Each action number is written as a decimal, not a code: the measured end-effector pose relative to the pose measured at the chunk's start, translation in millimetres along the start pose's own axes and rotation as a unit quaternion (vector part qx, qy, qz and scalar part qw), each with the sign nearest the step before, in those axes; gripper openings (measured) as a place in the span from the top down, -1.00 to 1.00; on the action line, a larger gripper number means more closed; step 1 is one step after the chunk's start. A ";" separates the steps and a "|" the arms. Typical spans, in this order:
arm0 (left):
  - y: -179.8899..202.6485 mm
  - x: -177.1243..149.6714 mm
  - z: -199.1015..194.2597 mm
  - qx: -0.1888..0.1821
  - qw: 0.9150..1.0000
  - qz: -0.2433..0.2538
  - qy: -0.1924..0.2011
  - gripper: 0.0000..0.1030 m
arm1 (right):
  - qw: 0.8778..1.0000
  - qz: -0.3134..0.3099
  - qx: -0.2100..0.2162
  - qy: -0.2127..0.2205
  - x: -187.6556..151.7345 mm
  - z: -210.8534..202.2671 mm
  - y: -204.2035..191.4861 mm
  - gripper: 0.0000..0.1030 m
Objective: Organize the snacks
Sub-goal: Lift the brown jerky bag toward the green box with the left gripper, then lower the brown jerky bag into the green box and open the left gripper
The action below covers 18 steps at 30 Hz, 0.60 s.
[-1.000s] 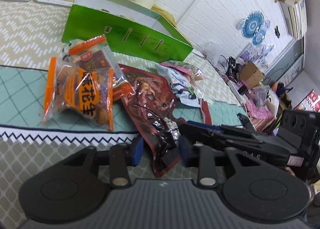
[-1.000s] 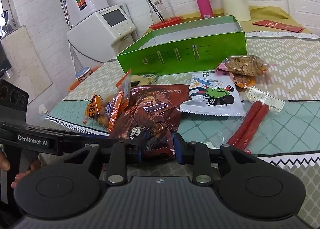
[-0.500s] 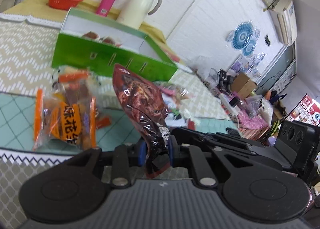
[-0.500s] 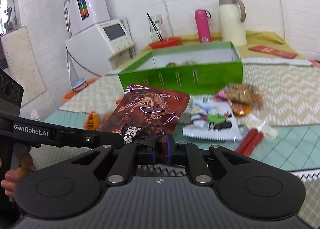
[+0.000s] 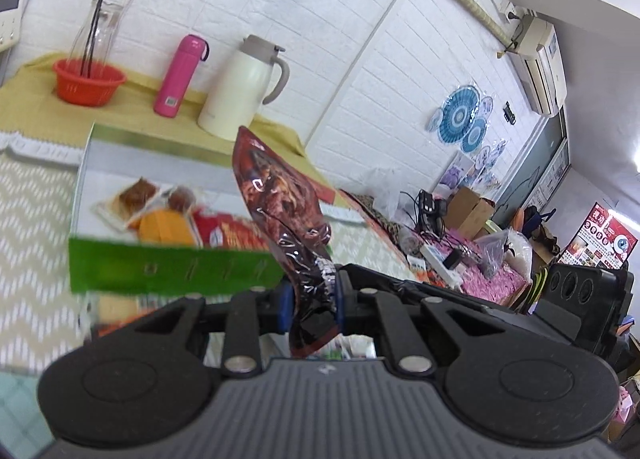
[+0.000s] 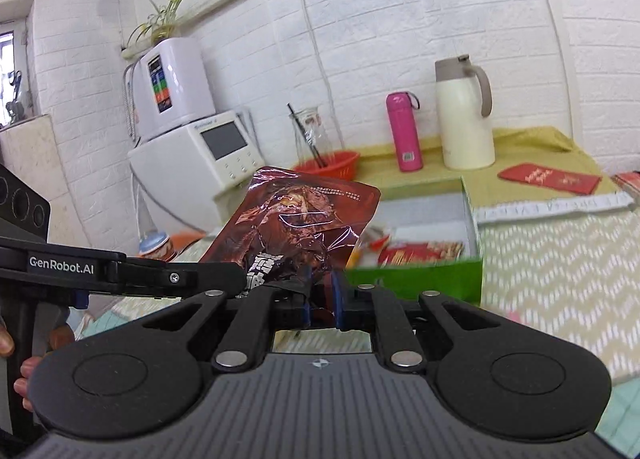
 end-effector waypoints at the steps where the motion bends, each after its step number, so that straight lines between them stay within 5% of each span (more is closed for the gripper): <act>1: -2.2 7.0 6.5 0.002 1.000 0.000 0.002 0.84 | 1.000 -0.002 -0.006 0.003 6.5 6.8 4.8 0.60; 8: -30.3 39.5 71.8 -0.015 1.000 -0.013 -0.023 0.84 | 0.999 0.020 -0.039 -0.006 26.4 54.1 49.9 0.60; 18: -67.0 45.8 145.8 -0.018 0.995 -0.050 -0.088 0.83 | 0.994 0.045 -0.082 -0.062 15.2 102.0 92.9 0.60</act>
Point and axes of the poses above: each gripper's, at about its wrist camera, not at the fingertips, and z roughly the way its jaws point, y to its right, x to its top, the point moved 7 cm from there along z, roughly the way its jaws point, and after that the axes turned 1 degree about x, right-handed, at the moved point
